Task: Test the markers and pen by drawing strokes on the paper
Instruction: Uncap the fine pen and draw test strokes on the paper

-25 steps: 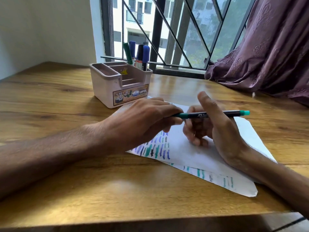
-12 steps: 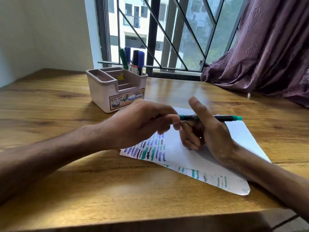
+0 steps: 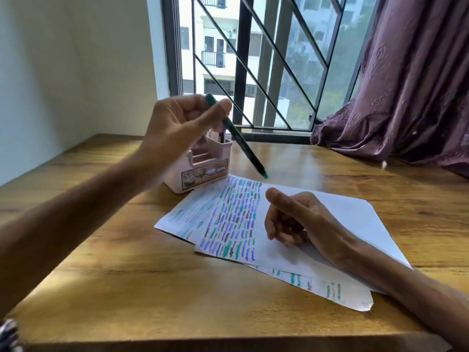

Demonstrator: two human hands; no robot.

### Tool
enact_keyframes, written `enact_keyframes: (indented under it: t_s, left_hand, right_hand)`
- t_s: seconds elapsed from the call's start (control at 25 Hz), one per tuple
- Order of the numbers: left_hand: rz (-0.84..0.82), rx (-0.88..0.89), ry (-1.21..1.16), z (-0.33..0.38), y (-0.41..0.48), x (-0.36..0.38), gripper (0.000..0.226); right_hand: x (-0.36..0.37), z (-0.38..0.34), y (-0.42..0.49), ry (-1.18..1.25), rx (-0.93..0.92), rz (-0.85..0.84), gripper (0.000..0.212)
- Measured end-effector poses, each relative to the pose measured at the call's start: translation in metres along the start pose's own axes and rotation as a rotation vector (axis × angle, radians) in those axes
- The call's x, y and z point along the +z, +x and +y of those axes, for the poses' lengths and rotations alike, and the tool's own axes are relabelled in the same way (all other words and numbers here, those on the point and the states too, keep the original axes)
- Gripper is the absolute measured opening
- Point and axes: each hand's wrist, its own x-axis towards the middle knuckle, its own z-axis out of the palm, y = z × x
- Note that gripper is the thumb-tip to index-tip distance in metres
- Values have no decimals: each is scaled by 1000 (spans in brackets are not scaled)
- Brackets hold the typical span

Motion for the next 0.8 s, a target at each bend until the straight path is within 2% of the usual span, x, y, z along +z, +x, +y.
enact_keyframes:
  t_s: [0.16,0.32,0.4,0.52,0.64,0.8]
  left_hand:
    - [155,207,334,3,43,-20,30]
    - [237,268,596,-3,80,-25,40]
    - [202,265,697,-6,88,-22,36]
    - [60,229,796,-18,83,-9,27]
    - [-59,135,888,-40,67,3,29]
    - [-4,138,1043,-47,62,2,46]
  right_hand:
    - [0,2,-1,-54,7,-10,62]
    - [-1,5,-1,-71,0,-13,63]
    - [-1,7,0,-75,-6,-16,63]
    - [-2,9,1,-80,-12,-22,63]
    - [-1,10,2,-79,-8,-21,64]
    - [-2,12,3,-92,-14,-19,65]
